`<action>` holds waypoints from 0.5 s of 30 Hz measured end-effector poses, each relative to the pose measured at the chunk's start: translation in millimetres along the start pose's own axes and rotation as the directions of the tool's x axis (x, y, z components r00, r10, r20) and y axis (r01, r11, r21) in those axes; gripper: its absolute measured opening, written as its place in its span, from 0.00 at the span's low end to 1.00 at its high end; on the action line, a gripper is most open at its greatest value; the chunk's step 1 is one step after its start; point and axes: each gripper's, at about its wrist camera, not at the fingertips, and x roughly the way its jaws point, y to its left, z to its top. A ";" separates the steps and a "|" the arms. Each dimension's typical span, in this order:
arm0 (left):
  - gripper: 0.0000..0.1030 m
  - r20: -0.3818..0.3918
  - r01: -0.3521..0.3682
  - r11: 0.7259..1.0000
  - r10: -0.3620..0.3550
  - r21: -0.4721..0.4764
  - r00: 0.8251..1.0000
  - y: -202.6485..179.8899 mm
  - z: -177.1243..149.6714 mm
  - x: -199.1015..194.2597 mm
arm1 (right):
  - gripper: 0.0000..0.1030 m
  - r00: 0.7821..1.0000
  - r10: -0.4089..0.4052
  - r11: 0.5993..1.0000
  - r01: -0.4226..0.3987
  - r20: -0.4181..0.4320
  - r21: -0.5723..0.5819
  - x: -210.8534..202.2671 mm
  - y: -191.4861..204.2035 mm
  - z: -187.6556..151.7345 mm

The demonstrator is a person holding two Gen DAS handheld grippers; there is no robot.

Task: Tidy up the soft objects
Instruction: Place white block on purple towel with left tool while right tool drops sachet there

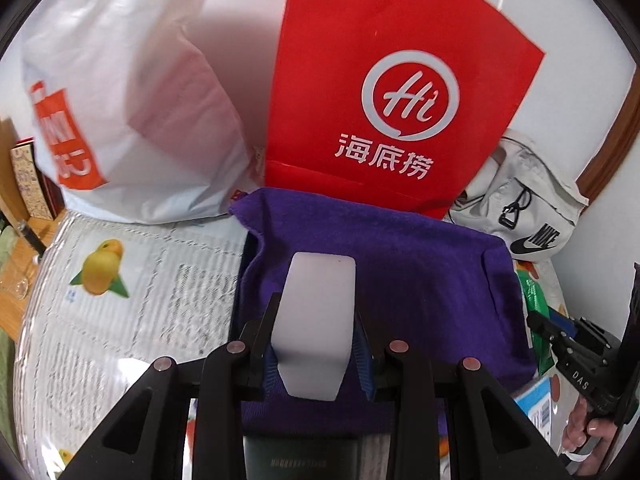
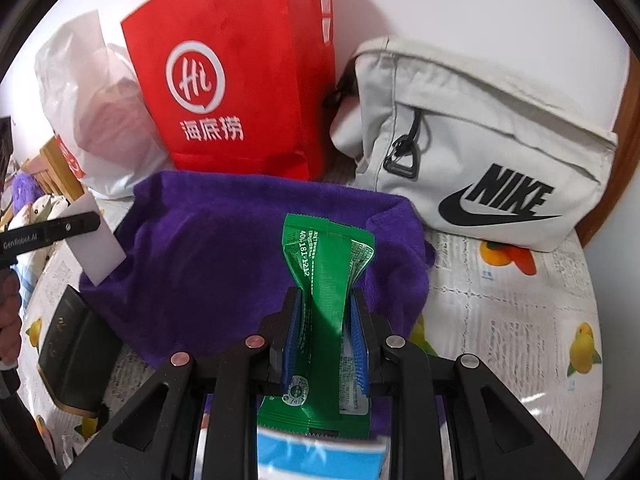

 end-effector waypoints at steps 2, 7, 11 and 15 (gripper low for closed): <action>0.29 -0.023 -0.006 1.000 0.006 0.002 1.000 -1.4 5.3 10.7 | 0.23 1.000 0.004 1.000 -0.004 -0.020 -0.005 10.2 -1.6 2.1; 0.29 -0.064 -0.020 1.000 0.020 0.004 0.998 -4.3 16.8 36.8 | 0.23 0.998 0.002 1.000 -0.003 -0.064 -0.029 30.3 -3.6 5.8; 0.29 -0.085 -0.026 1.000 0.027 0.002 0.996 -5.4 24.1 53.1 | 0.24 0.994 0.001 0.999 -0.004 -0.105 -0.034 43.9 -6.0 8.6; 0.29 -0.120 -0.018 1.000 0.017 -0.007 0.993 -6.0 28.9 65.0 | 0.26 0.990 0.011 0.999 -0.016 -0.142 -0.030 54.8 -8.6 11.0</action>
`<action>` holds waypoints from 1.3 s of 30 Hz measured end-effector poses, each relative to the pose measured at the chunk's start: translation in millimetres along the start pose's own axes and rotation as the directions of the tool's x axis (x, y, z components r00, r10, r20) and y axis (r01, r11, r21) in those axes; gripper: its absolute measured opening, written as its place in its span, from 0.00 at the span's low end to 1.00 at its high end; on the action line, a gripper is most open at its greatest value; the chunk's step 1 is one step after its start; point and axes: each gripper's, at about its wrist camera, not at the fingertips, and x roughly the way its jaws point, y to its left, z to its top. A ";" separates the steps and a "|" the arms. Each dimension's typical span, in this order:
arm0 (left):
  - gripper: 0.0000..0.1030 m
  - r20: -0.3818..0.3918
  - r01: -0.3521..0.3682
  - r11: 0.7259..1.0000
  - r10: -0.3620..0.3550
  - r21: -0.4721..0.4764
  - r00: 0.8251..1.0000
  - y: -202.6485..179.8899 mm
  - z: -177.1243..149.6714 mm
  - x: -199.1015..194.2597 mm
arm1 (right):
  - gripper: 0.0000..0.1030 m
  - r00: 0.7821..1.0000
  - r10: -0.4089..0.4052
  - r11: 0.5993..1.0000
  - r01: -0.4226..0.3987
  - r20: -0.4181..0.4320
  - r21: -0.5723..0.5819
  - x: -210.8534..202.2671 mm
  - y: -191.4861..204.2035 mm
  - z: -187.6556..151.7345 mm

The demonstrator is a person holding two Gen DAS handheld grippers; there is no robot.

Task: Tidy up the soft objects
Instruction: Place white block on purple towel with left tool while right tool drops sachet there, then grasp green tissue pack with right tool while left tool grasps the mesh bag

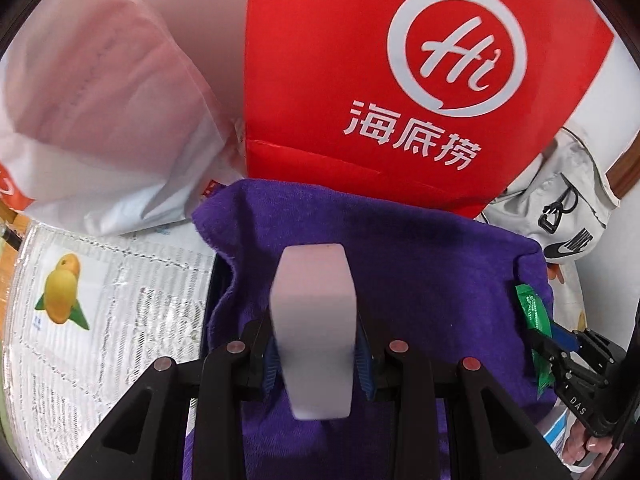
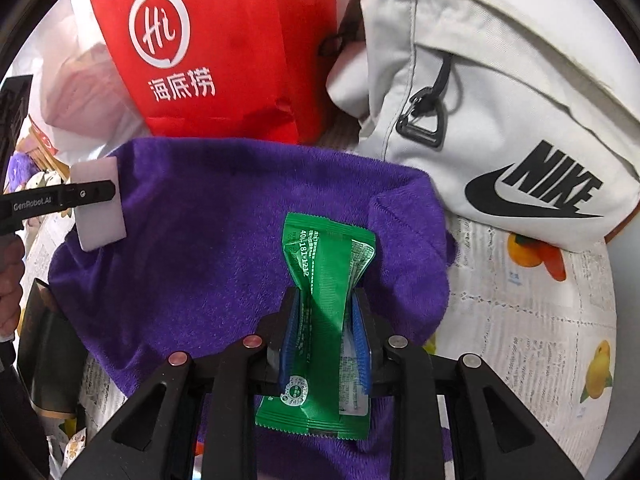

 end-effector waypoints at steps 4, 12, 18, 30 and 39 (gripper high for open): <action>0.32 -0.026 0.015 1.000 -0.016 -0.020 1.000 1.7 3.7 7.2 | 0.33 1.000 -0.004 1.000 0.004 -0.007 0.008 4.8 -2.9 1.7; 0.65 0.030 -0.013 1.000 0.013 0.000 0.999 -1.6 1.1 -12.7 | 0.62 1.000 -0.009 1.000 0.009 0.030 0.003 -1.7 -3.2 -0.4; 0.65 0.089 -0.020 1.000 0.018 0.011 0.996 -4.9 -11.9 -44.1 | 0.70 0.998 -0.024 0.999 0.022 0.065 0.027 -28.0 2.2 -6.3; 0.65 0.208 -0.021 0.999 0.013 0.036 0.978 7.1 -70.9 -131.8 | 0.75 0.992 -0.036 0.995 0.025 0.119 0.096 -105.0 15.4 -48.2; 0.65 0.189 -0.010 0.999 0.003 0.034 0.982 18.0 -135.0 -163.1 | 0.75 0.992 -0.010 0.992 -0.006 0.125 0.127 -150.8 33.4 -106.1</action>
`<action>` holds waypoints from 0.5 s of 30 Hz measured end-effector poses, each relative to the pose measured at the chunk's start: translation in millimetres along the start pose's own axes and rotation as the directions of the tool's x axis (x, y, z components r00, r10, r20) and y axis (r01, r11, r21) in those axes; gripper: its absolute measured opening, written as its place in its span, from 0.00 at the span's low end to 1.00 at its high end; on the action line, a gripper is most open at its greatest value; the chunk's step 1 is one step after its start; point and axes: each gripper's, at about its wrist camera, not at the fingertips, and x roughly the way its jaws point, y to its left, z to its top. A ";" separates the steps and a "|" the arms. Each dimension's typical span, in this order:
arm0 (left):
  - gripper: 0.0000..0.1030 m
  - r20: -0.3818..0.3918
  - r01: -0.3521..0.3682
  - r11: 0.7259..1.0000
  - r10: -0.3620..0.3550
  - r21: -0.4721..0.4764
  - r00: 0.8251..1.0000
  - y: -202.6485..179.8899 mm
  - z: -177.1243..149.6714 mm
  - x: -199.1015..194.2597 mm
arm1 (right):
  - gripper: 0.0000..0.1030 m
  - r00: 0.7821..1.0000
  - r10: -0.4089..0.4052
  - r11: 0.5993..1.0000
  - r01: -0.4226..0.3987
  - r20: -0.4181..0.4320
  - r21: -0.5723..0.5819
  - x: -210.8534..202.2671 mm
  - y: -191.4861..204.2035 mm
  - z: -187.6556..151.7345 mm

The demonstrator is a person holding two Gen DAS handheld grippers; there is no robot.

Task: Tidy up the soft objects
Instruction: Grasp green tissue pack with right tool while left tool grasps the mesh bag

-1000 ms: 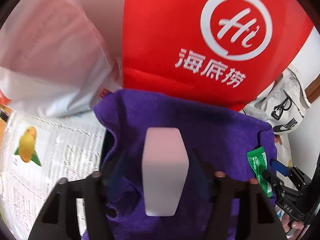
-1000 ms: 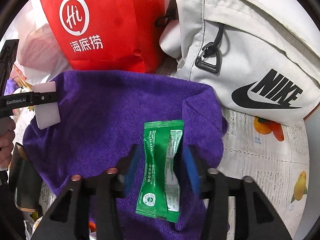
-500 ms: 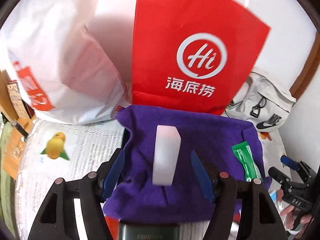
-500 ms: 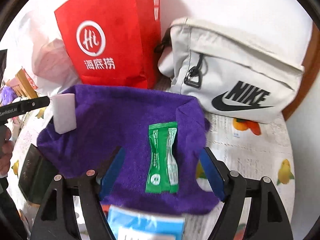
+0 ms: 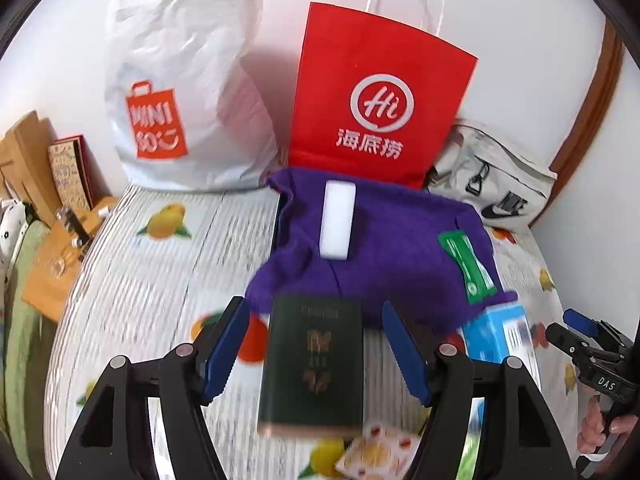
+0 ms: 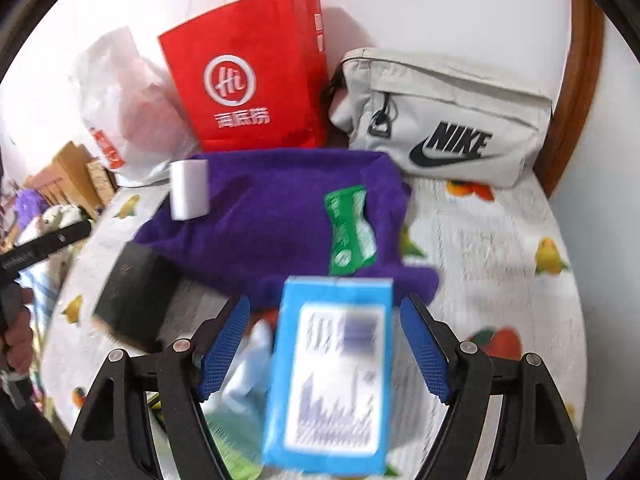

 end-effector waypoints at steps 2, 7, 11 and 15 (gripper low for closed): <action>0.65 -0.004 0.010 1.000 -0.010 -0.003 1.000 1.2 -14.9 -7.0 | 0.75 1.000 0.012 1.000 -0.012 0.012 0.005 -9.8 4.3 -15.1; 0.65 -0.023 0.044 0.999 -0.044 0.003 0.999 2.8 -51.1 -15.3 | 0.75 0.999 0.008 1.000 -0.008 0.046 -0.003 -28.4 16.7 -51.9; 0.65 -0.039 0.058 0.998 -0.058 -0.002 0.998 7.6 -75.1 -17.3 | 0.75 0.999 0.024 1.000 -0.024 0.039 0.001 -35.5 24.4 -76.7; 0.65 -0.060 0.084 0.996 -0.084 -0.007 0.995 13.1 -94.2 -13.1 | 0.75 0.998 0.042 0.999 -0.042 0.038 0.000 -38.1 33.3 -96.5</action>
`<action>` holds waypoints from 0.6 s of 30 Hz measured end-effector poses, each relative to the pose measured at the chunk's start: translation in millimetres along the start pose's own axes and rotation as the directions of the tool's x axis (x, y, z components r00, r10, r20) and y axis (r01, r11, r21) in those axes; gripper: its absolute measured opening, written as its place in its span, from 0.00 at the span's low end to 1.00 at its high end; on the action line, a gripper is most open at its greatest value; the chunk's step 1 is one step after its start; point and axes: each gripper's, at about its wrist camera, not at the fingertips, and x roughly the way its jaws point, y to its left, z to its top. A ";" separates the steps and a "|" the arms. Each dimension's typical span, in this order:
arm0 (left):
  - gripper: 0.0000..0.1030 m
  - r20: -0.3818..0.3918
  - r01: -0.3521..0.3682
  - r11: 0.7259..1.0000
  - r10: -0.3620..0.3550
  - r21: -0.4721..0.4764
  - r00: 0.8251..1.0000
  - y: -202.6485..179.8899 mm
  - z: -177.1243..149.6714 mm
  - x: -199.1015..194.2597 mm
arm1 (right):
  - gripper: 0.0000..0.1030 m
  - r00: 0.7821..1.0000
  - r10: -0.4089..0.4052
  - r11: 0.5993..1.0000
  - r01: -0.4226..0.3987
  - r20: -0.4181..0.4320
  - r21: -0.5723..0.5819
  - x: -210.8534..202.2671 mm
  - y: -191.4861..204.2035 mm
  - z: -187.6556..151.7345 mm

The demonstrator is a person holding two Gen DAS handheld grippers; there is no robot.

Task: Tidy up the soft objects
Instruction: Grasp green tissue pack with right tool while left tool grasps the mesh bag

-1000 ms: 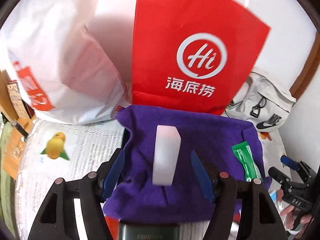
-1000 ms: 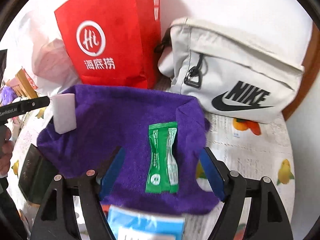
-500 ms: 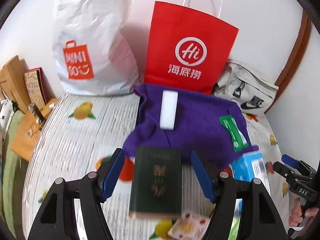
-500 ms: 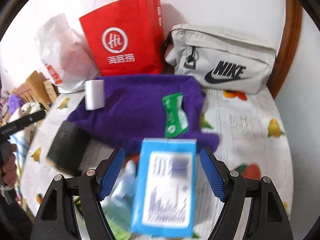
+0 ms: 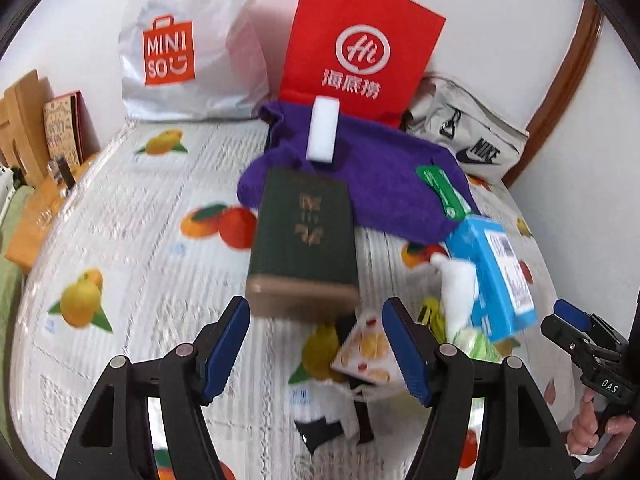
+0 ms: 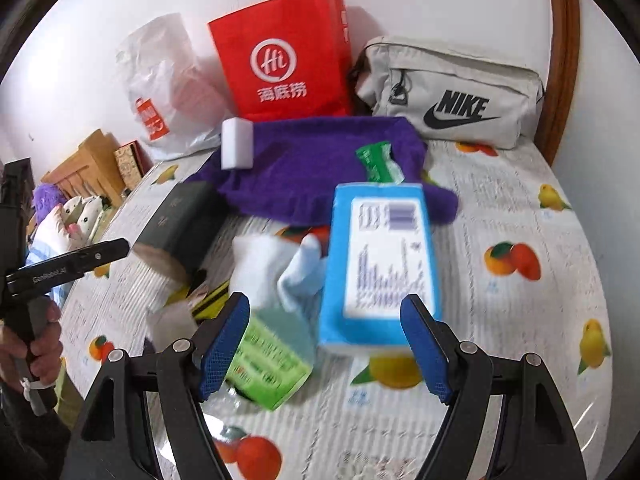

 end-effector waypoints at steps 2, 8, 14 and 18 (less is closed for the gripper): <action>0.65 -0.009 -0.005 1.000 0.005 -0.006 1.000 3.9 -8.2 3.1 | 0.75 1.000 0.016 1.000 -0.016 -0.001 0.000 2.4 5.1 -10.7; 0.65 -0.031 -0.008 0.999 0.007 -0.038 0.999 21.5 -27.5 10.6 | 0.75 0.997 0.070 0.996 -0.071 -0.024 -0.050 18.1 23.6 -31.3; 0.65 -0.044 0.000 0.999 -0.003 -0.054 0.999 31.8 -38.5 13.3 | 0.75 0.996 0.071 0.987 -0.078 -0.053 -0.140 33.5 45.1 -44.7; 0.65 -0.053 0.008 0.999 -0.010 -0.047 0.999 32.8 -43.9 14.3 | 0.75 0.996 0.034 0.989 -0.045 -0.080 -0.141 50.1 45.9 -50.6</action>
